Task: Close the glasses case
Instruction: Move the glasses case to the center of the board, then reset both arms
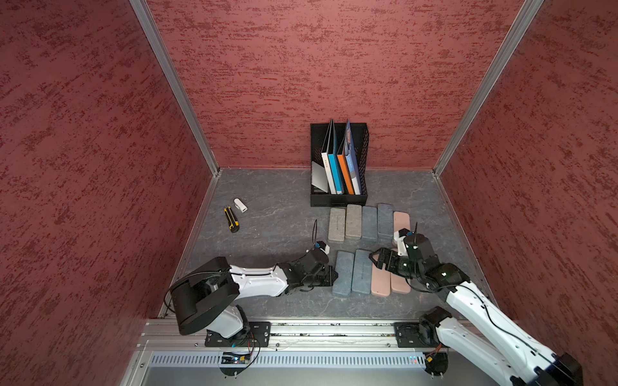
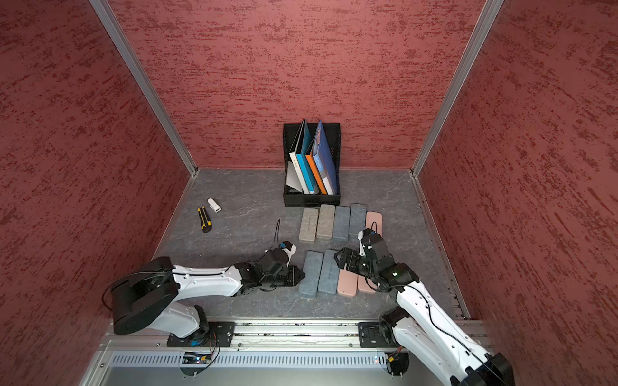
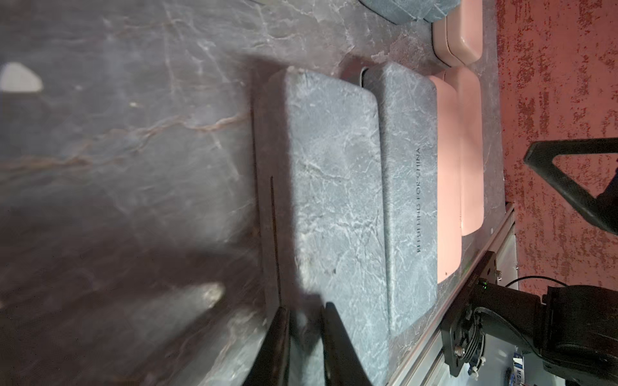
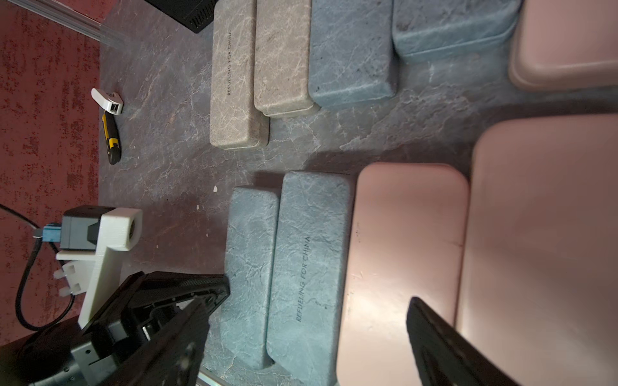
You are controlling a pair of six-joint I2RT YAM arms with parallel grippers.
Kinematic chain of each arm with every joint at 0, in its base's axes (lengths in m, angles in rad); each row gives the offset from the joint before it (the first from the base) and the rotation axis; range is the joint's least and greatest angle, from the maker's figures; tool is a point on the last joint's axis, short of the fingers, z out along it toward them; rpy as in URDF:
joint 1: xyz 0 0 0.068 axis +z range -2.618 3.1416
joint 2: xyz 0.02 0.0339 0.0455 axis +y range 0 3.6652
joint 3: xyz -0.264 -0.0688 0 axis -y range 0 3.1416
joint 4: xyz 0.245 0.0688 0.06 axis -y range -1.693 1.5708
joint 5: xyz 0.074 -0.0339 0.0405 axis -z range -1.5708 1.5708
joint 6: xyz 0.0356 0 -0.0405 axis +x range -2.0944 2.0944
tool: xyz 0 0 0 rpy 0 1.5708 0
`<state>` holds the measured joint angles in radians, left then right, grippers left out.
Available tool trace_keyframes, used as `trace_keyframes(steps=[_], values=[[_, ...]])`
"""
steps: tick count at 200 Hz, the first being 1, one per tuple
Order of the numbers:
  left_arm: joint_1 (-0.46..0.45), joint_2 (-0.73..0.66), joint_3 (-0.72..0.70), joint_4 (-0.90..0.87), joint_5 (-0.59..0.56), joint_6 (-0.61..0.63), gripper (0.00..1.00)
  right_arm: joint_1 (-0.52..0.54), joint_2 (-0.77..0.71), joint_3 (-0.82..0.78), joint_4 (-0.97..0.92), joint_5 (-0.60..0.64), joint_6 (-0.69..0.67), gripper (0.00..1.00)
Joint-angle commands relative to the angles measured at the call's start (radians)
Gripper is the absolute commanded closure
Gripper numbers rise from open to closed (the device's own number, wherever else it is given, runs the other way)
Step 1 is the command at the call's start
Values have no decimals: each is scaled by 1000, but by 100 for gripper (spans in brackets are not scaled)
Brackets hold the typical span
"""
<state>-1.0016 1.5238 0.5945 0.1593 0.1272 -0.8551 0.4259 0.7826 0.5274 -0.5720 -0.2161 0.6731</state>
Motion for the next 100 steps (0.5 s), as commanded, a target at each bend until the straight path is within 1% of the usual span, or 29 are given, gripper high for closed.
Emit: trace_keyframes(steps=[1, 10, 24, 32, 40, 52, 56, 61, 71, 75, 86, 90, 95, 100], values=[[7, 49, 52, 72, 26, 27, 81, -24, -15, -16, -18, -30, -27, 7], [14, 55, 54, 72, 29, 20, 81, -33, -16, -18, -18, -34, -35, 6], [39, 34, 27, 53, 19, -1, 79, -48, -16, -18, -19, -31, -50, 2], [61, 2, -5, 40, 8, -16, 73, -59, -20, -18, -19, -22, -59, 2], [85, -46, -40, 24, -7, -23, 64, -74, -22, -15, -16, -5, -69, 2], [112, -143, -77, -21, -38, -14, 57, -106, -19, -4, -16, 40, -85, 1], [119, -180, -78, -50, -51, -7, 53, -116, -19, 3, -20, 62, -93, 2], [124, -227, -73, -93, -72, 20, 45, -130, -20, 16, -27, 102, -104, 2], [135, -324, -45, -192, -125, 83, 29, -162, -22, 45, -46, 204, -125, 2], [138, -365, -30, -245, -153, 111, 25, -176, -25, 57, -53, 246, -135, 1], [170, -481, -6, -356, -245, 172, 3, -222, -29, 89, -63, 353, -167, 1], [193, -525, -6, -390, -269, 188, 0, -243, -30, 97, -62, 400, -180, 1], [226, -579, -11, -409, -274, 209, 0, -269, -31, 106, -53, 443, -199, 1], [282, -631, -21, -425, -264, 224, 0, -295, -31, 109, -37, 488, -223, 1]])
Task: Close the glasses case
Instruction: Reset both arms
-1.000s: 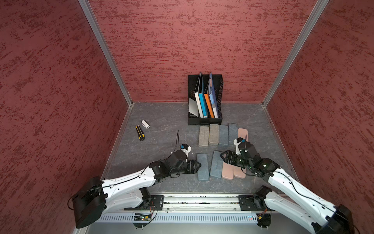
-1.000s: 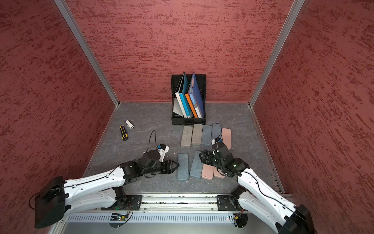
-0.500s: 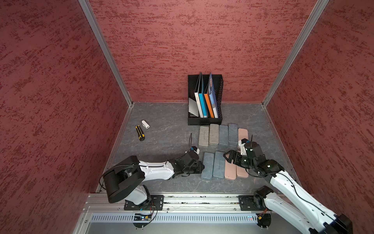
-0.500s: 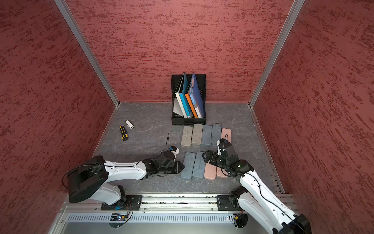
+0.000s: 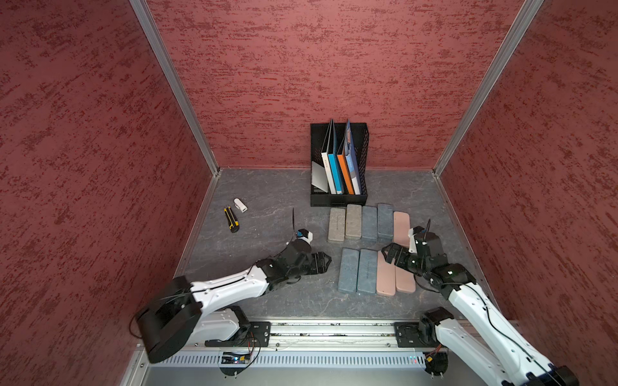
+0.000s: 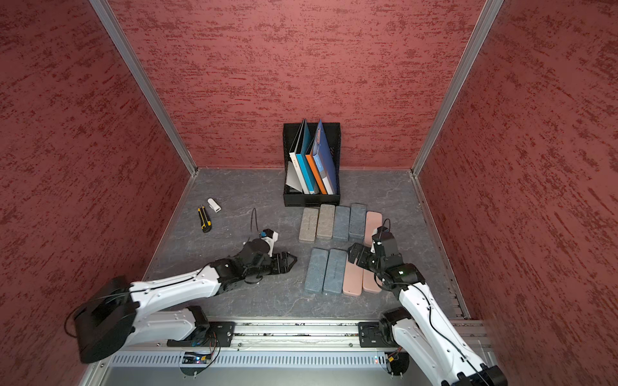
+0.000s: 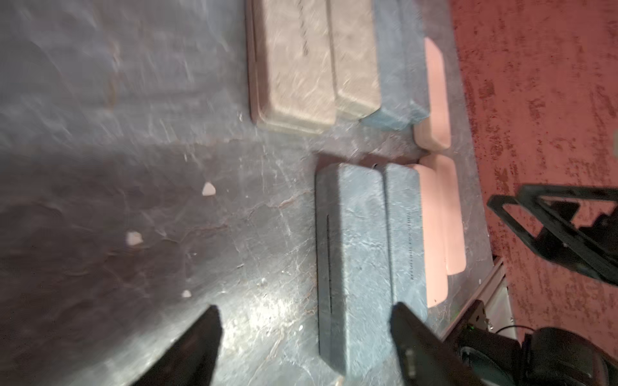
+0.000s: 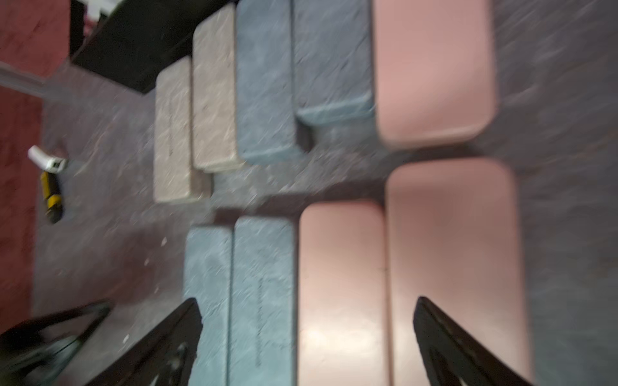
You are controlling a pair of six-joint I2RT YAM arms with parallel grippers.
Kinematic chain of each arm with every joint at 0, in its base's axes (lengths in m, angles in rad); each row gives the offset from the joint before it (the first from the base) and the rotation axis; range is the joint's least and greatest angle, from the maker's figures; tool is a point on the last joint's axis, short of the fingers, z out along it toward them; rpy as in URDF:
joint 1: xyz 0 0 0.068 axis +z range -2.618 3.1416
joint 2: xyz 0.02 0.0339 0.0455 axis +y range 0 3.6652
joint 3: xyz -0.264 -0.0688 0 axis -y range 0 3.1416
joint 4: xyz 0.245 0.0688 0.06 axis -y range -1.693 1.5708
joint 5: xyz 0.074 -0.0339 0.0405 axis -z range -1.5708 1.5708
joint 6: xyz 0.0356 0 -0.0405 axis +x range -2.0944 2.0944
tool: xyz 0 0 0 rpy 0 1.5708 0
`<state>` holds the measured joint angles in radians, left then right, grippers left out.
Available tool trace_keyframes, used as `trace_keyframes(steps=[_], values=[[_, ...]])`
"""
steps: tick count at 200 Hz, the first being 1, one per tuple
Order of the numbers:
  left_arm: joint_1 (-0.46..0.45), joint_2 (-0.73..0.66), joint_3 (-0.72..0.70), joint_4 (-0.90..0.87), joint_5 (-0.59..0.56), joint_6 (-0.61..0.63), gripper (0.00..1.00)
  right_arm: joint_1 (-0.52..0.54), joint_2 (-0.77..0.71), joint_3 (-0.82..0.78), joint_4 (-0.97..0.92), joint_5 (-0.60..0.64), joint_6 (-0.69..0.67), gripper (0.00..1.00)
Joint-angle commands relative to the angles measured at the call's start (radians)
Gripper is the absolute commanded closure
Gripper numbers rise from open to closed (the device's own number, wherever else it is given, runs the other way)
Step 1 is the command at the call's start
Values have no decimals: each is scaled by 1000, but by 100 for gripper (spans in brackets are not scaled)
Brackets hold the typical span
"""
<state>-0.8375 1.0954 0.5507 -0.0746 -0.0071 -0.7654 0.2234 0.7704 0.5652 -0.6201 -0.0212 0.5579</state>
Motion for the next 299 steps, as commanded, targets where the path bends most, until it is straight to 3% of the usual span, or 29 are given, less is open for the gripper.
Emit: trace_keyframes(steps=[1, 23, 38, 59, 66, 97, 127, 150, 176, 195, 220, 235, 252, 266, 288, 295, 299], values=[[129, -207, 21, -192, -125, 138, 0, -97, -18, 71, 15, 301, -113, 1], [399, -373, -46, -234, -79, 196, 0, -205, 4, 22, 166, 422, -191, 1], [564, -420, -108, -223, -93, 223, 0, -267, 41, -47, 327, 378, -200, 1], [700, -434, -207, -121, -153, 275, 0, -271, 120, -158, 614, 331, -246, 1], [740, -430, -230, -94, -170, 241, 0, -271, 155, -177, 686, 318, -262, 1], [884, -395, -302, 79, -29, 198, 0, -240, 242, -282, 979, 291, -315, 1], [905, -356, -232, 45, 28, 263, 0, -199, 325, -336, 1266, 336, -395, 1], [907, -391, -182, -30, -96, 402, 0, -198, 457, -380, 1554, 346, -422, 1], [961, -382, -244, 157, -61, 466, 0, -195, 673, -373, 1816, 332, -484, 1], [990, -335, -331, 340, -61, 521, 0, -192, 632, -307, 1622, 309, -474, 1], [993, -129, -472, 878, -54, 589, 0, -213, 657, -212, 1478, 282, -464, 1], [991, 22, -392, 910, -8, 594, 0, -207, 674, -167, 1419, 279, -474, 1], [985, 182, -315, 979, 39, 609, 0, -206, 662, -243, 1559, 236, -490, 2], [959, 319, -287, 1088, 1, 642, 0, -207, 664, -283, 1622, 228, -495, 2], [884, 448, -204, 1069, -28, 732, 0, -206, 668, -291, 1643, 212, -499, 2], [873, 417, -179, 945, -43, 729, 1, -206, 673, -290, 1642, 207, -500, 2], [879, 421, -179, 970, -31, 728, 0, -208, 676, -283, 1633, 200, -501, 2]])
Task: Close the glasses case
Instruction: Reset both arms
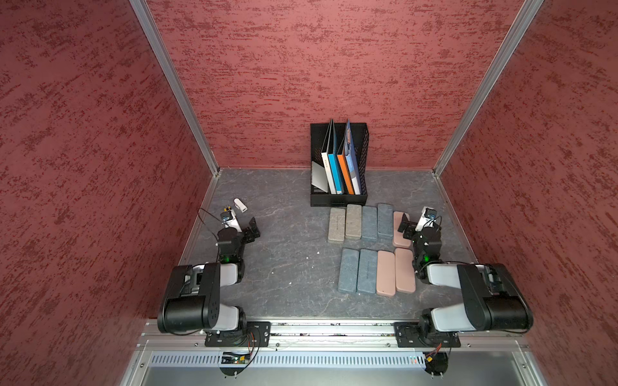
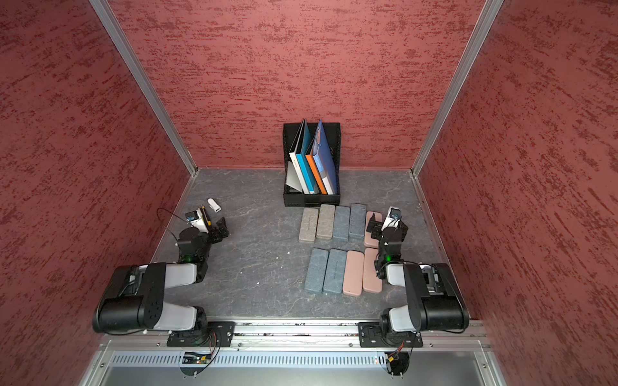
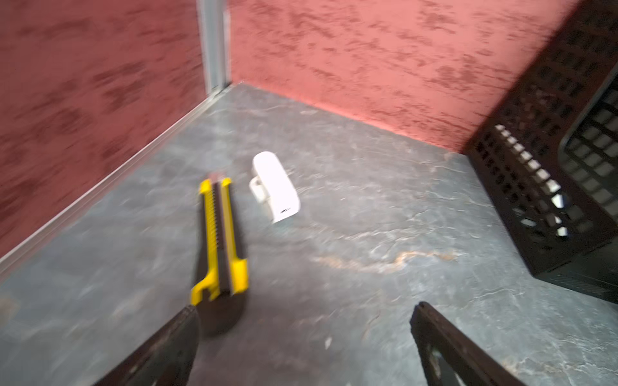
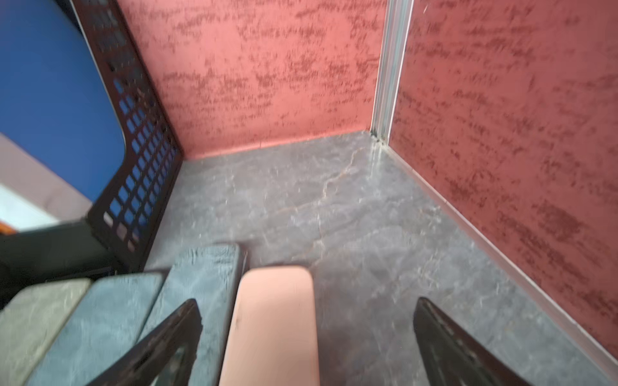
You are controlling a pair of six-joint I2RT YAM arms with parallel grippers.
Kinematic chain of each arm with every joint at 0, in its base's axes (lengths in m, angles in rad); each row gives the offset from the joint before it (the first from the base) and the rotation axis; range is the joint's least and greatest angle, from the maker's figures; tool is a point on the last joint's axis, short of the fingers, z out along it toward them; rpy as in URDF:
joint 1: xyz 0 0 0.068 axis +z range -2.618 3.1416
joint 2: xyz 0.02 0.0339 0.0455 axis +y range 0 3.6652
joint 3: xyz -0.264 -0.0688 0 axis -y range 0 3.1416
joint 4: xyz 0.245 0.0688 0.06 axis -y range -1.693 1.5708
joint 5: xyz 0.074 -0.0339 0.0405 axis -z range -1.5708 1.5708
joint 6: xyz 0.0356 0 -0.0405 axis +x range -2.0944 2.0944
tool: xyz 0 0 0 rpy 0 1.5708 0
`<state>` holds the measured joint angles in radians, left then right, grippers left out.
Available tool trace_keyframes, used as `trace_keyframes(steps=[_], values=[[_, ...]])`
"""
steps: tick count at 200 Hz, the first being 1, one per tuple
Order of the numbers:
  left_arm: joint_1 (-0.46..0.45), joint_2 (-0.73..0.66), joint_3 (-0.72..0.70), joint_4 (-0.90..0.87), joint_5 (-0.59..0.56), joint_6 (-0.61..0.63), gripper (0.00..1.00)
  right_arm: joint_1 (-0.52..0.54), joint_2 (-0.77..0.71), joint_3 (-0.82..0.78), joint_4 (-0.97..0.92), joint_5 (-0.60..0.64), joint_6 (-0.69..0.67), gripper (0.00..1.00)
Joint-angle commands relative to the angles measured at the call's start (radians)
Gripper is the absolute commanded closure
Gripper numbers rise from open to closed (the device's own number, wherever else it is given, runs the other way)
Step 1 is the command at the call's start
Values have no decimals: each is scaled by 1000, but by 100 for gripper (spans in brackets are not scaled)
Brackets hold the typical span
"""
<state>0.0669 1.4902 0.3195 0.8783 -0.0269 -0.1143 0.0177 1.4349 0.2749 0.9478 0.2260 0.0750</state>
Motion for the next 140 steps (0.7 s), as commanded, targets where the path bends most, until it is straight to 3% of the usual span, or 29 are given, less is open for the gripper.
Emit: trace_keyframes(steps=[1, 11, 19, 28, 38, 48, 59, 140], values=[[-26, 30, 49, 35, -12, 76, 0, -2, 13, 9, 62, -49, -18, 2], [-21, 35, 41, 38, -2, 73, 0, -5, 58, 42, 20, -49, -13, 1], [-22, 35, 41, 51, -3, 75, 0, 9, 140, 51, 124, -38, -47, 2], [-23, 35, 43, 38, -5, 77, 0, 11, 78, 93, -69, -37, -20, 2], [-23, 40, 41, 60, -7, 77, 0, 9, 124, 66, 78, -38, -40, 1], [-24, 30, 46, 29, -10, 77, 0, 8, 88, 75, -11, -44, -26, 1], [-27, 40, 40, 60, -10, 81, 0, 8, 111, 65, 52, -41, -36, 1], [-29, 35, 41, 48, -15, 80, 0, 9, 100, 79, 8, -35, -34, 1]])
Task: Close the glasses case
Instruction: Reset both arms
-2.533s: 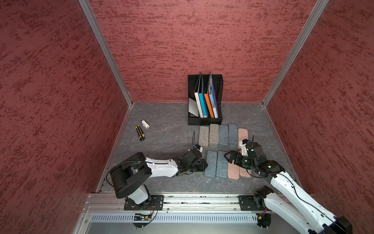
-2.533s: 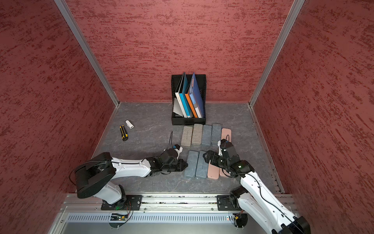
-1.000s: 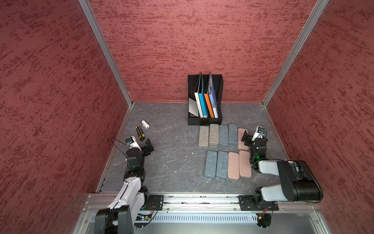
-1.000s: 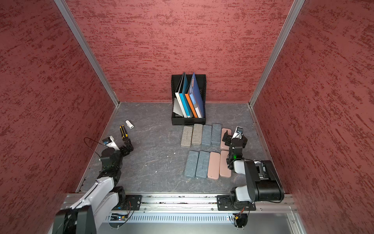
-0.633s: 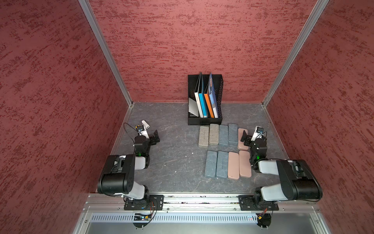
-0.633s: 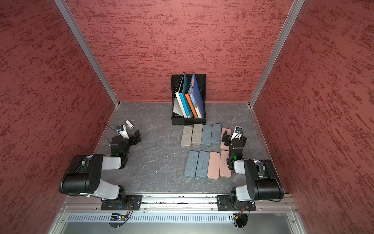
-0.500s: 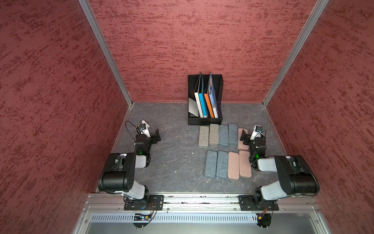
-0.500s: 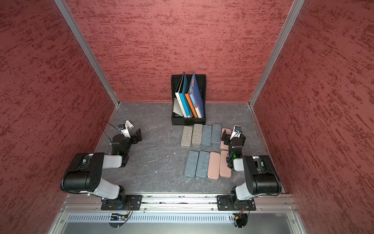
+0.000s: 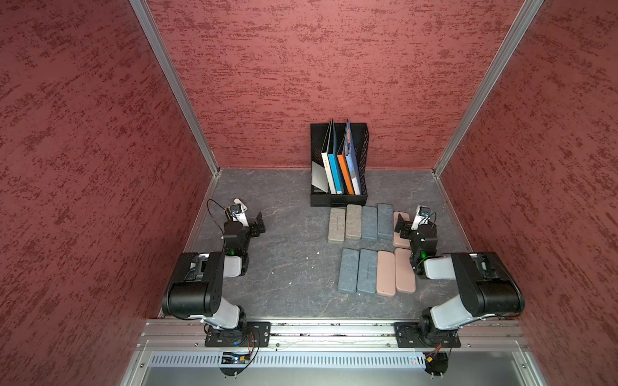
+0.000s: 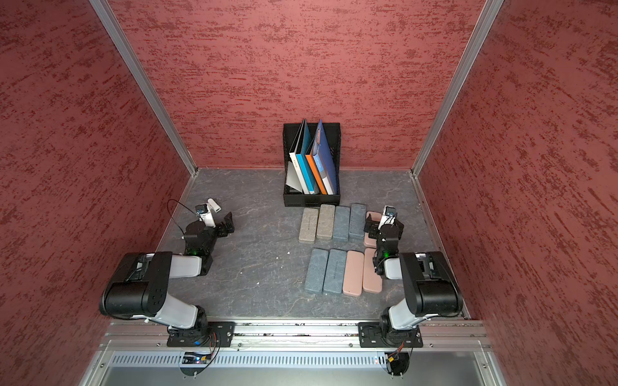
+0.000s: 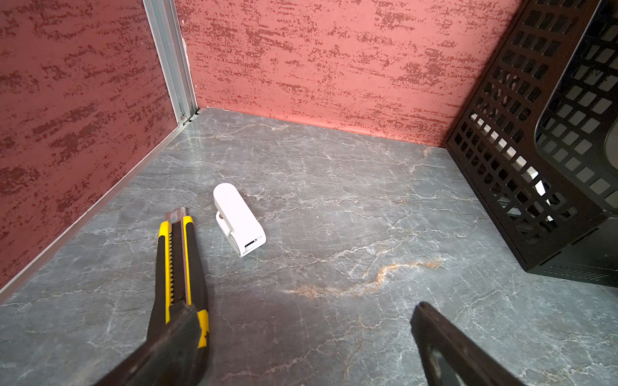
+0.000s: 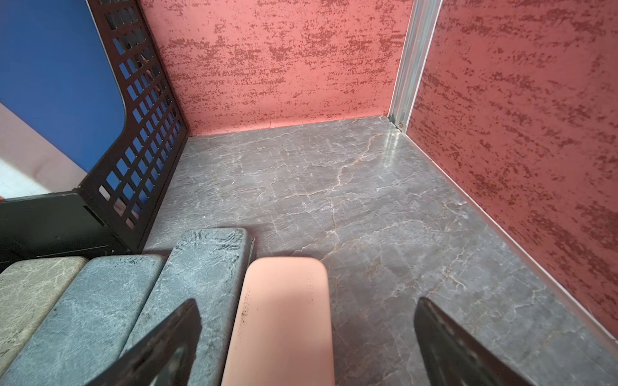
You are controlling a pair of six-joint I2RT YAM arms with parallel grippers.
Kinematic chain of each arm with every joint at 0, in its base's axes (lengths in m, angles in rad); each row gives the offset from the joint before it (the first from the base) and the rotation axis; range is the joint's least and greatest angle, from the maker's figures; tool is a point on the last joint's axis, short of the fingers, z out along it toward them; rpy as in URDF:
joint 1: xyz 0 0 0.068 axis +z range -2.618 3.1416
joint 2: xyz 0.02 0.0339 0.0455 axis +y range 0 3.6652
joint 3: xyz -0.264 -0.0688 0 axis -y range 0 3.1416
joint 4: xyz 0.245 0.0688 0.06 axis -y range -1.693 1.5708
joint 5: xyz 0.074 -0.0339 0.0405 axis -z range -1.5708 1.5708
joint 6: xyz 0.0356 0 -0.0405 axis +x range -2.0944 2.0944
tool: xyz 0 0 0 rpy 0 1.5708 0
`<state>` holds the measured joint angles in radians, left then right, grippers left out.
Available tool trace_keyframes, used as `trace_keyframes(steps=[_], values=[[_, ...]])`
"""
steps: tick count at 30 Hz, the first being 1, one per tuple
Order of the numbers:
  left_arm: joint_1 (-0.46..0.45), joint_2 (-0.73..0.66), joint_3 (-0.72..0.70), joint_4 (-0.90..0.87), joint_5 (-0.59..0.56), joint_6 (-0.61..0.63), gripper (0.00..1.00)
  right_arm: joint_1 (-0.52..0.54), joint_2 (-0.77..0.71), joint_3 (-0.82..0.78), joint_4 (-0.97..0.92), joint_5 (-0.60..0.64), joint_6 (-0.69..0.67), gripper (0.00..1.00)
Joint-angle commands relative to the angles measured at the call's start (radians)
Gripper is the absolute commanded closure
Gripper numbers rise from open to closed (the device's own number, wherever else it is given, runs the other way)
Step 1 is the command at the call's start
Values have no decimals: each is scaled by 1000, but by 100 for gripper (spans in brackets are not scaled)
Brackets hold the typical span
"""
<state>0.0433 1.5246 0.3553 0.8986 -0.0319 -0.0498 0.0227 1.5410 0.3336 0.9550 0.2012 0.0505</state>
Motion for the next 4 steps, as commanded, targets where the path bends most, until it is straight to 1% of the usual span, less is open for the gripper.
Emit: trace_keyframes(steps=[1, 4], values=[[-5, 1, 5, 27, -10, 16, 0, 4, -6, 21, 1, -11, -9, 1], [-4, 1, 5, 28, -10, 16, 0, 4, -6, 19, 2, -11, -11, 1]])
